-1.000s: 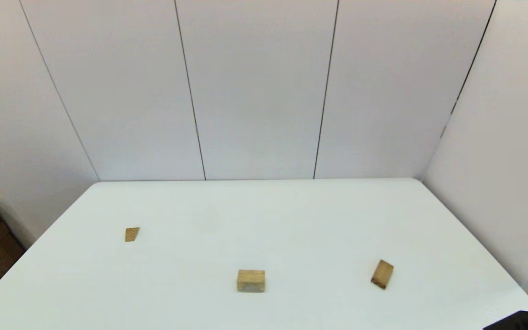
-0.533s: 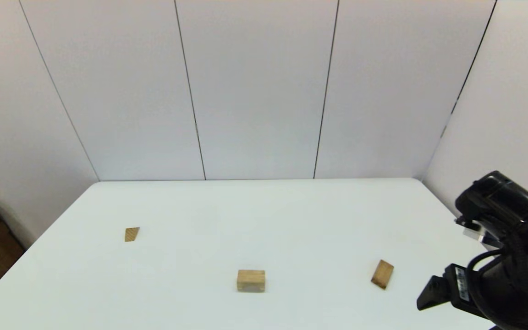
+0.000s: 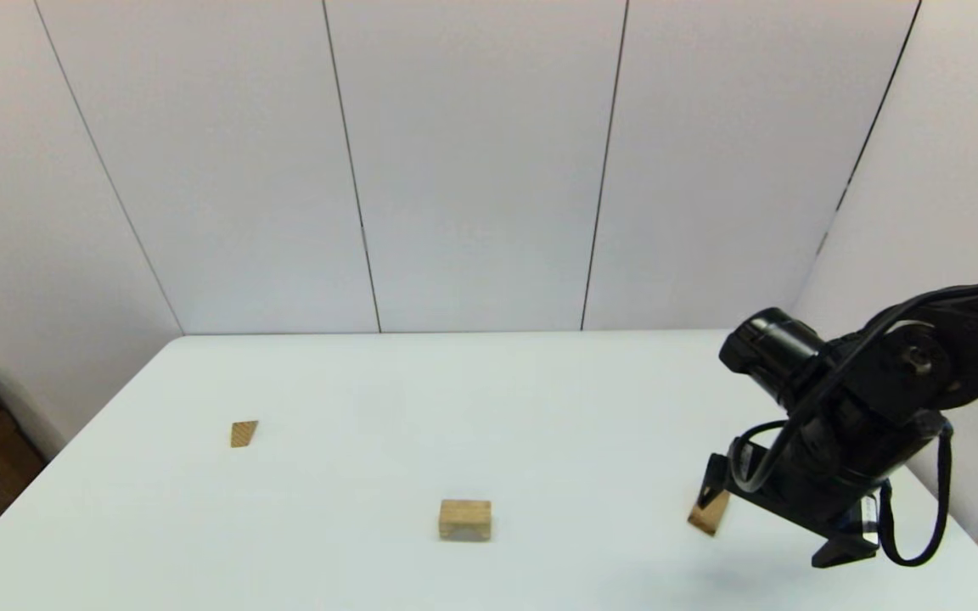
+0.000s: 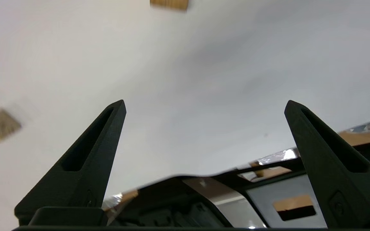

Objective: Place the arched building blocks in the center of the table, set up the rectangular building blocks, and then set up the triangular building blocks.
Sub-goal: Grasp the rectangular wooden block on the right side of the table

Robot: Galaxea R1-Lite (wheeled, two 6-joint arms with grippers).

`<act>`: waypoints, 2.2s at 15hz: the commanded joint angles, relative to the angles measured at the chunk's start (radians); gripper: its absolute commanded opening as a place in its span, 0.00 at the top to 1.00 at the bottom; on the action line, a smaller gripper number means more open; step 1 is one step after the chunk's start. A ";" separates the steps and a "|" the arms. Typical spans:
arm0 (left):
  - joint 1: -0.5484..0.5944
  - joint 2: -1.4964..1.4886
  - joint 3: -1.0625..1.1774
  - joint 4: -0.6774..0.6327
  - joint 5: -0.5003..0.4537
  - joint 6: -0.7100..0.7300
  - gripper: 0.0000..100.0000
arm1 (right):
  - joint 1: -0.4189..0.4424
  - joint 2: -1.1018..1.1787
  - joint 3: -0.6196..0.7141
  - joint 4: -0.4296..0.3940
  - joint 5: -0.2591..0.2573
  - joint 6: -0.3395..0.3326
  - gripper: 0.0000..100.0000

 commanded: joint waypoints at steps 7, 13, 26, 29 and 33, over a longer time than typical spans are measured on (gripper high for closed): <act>0.000 -0.001 0.000 0.001 0.000 0.001 0.00 | -0.065 0.233 -0.113 -0.087 0.006 0.030 0.00; 0.000 -0.001 0.000 0.001 0.000 0.001 0.00 | -0.107 0.293 -0.158 -0.108 -0.003 0.025 0.00; 0.000 -0.001 0.000 0.001 0.000 0.001 0.00 | -0.106 0.346 -0.183 -0.108 0.021 0.027 0.00; 0.000 -0.001 0.000 0.001 0.000 0.001 0.00 | -0.107 0.349 -0.183 -0.108 0.021 0.027 0.00; 0.000 -0.001 0.000 0.000 0.000 -0.001 0.00 | -0.107 0.363 -0.179 -0.110 0.020 0.025 1.00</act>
